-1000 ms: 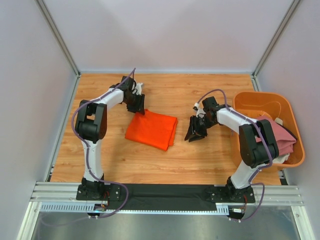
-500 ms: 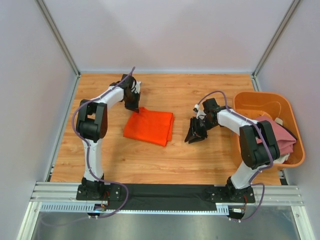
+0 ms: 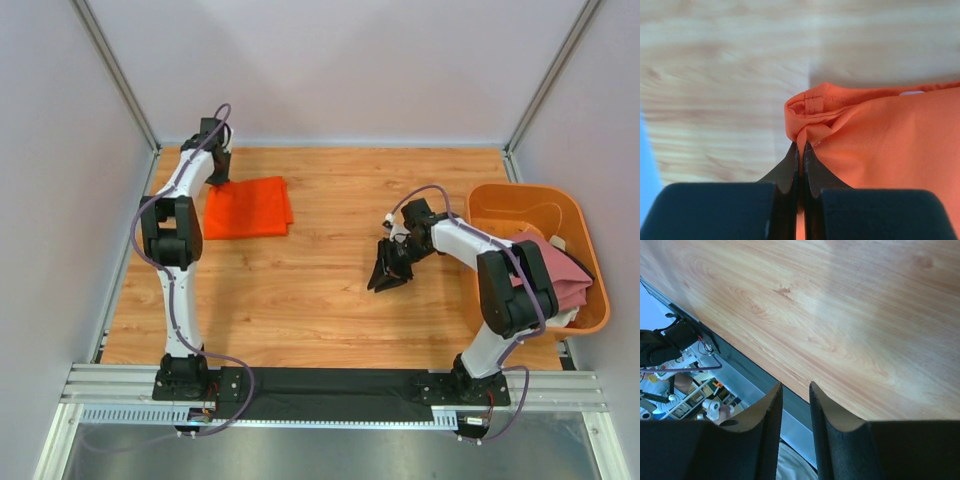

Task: Fold and stack the t-shirts
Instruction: Neatly place the folded tshirt to the corner

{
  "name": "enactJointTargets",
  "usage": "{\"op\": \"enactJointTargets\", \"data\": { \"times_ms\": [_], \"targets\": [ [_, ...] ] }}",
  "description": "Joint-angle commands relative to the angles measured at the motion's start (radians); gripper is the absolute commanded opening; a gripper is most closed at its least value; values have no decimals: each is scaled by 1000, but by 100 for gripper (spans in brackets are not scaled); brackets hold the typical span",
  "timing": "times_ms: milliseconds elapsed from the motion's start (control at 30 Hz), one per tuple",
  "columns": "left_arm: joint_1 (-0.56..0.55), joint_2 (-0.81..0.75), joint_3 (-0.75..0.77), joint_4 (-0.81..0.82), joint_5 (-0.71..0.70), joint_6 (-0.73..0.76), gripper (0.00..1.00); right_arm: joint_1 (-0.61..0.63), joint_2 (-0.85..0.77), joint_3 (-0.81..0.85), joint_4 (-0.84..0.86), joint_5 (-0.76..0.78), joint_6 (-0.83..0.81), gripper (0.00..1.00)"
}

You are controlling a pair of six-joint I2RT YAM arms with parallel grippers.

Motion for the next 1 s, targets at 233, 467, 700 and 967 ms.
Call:
{"op": "enactJointTargets", "data": {
  "times_ms": [233, 467, 700, 967],
  "targets": [
    [117, 184, 293, 203, -176, 343, 0, 9, 70, 85, -72, -25, 13, 28],
    [166, 264, 388, 393, -173, 515, 0, 9, 141, 151, -122, -19, 0, 27],
    [206, 322, 447, 539, -101, 538, 0, 9, 184, 175, -139, -19, 7, 26],
    [214, 365, 465, 634, -140, 506, 5, 10, 233, 248, -151, -28, 16, 25]
  ]
}}
